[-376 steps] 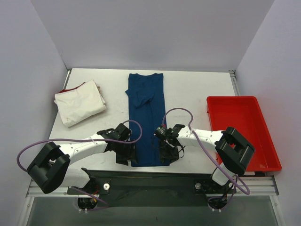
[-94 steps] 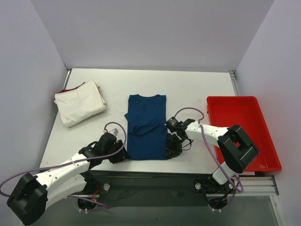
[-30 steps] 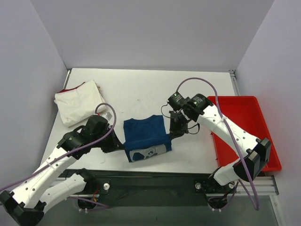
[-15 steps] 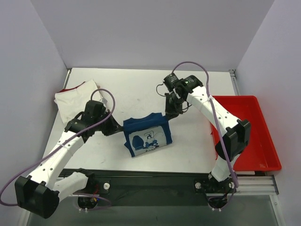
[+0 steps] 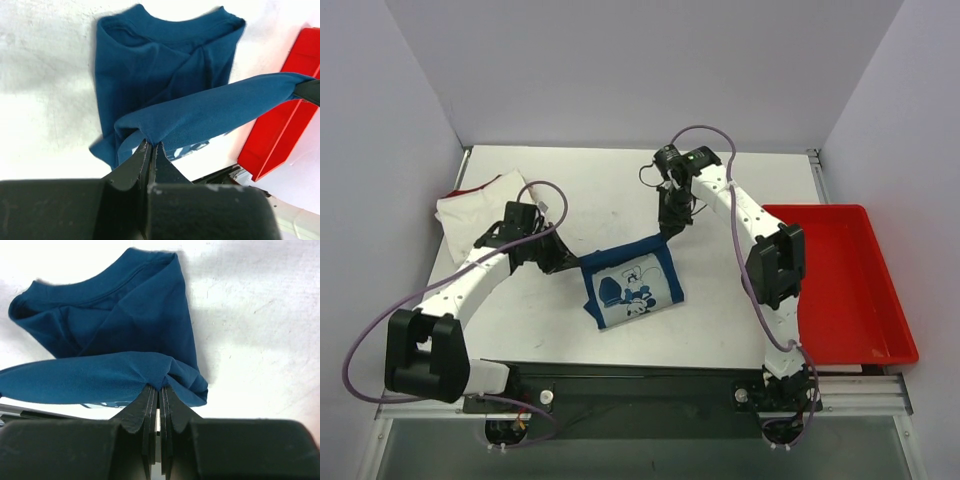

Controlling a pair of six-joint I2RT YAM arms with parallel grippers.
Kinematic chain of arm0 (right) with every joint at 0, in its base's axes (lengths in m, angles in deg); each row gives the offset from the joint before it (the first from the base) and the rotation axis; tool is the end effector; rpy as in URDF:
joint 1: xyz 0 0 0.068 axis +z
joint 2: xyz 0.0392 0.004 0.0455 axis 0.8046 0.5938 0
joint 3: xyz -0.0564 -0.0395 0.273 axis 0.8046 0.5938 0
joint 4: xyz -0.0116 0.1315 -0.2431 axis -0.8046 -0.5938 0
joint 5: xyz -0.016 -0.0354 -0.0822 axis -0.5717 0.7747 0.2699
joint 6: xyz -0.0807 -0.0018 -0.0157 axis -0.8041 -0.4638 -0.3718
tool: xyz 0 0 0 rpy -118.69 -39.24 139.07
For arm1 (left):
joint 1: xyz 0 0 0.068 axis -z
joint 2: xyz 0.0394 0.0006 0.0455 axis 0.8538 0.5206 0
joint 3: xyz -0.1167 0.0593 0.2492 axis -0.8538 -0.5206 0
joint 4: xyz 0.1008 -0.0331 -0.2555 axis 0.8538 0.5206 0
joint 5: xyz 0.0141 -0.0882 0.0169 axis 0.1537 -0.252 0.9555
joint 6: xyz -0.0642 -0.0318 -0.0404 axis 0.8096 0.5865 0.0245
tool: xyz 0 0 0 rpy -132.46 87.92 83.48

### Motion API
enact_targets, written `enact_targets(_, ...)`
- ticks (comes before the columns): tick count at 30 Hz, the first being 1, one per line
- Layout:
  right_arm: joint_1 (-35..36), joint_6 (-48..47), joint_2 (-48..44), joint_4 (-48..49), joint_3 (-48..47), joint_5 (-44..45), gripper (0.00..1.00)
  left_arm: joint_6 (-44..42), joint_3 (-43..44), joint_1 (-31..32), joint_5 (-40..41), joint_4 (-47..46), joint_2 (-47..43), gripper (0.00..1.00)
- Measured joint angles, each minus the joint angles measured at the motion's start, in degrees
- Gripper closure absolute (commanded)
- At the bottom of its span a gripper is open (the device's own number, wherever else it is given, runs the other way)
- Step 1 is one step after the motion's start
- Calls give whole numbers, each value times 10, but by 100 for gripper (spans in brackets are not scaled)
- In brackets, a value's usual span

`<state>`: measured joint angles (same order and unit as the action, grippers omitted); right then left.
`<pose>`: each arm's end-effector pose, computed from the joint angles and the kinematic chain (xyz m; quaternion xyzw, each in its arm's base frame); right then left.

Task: Fold and stack the t-shirts
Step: Fold the long partially folded tshirt into a neat square, then put the neatly folded tshirt into the corner of the board with the left arm

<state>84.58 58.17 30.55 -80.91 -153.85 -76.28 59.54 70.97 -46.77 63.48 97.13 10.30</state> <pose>0.4121 0.2607 0.2595 -0.0087 0.9701 0.1856 0.1564 0.2888 -0.0876 0.2108 -0.2014 0.9129 -0.3019 0.1869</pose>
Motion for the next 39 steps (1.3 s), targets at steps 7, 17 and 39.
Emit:
enact_targets(7,-15,-14,51,-2,-35,-10,100,-15,13,-6,-15,-30,84,100)
enact_targets(17,-41,-31,128,-3,-111,-21,46,-35,92,-11,20,-30,162,43)
enact_targets(39,-1,-67,-88,103,137,-97,37,-2,-108,49,40,-142,1,27)
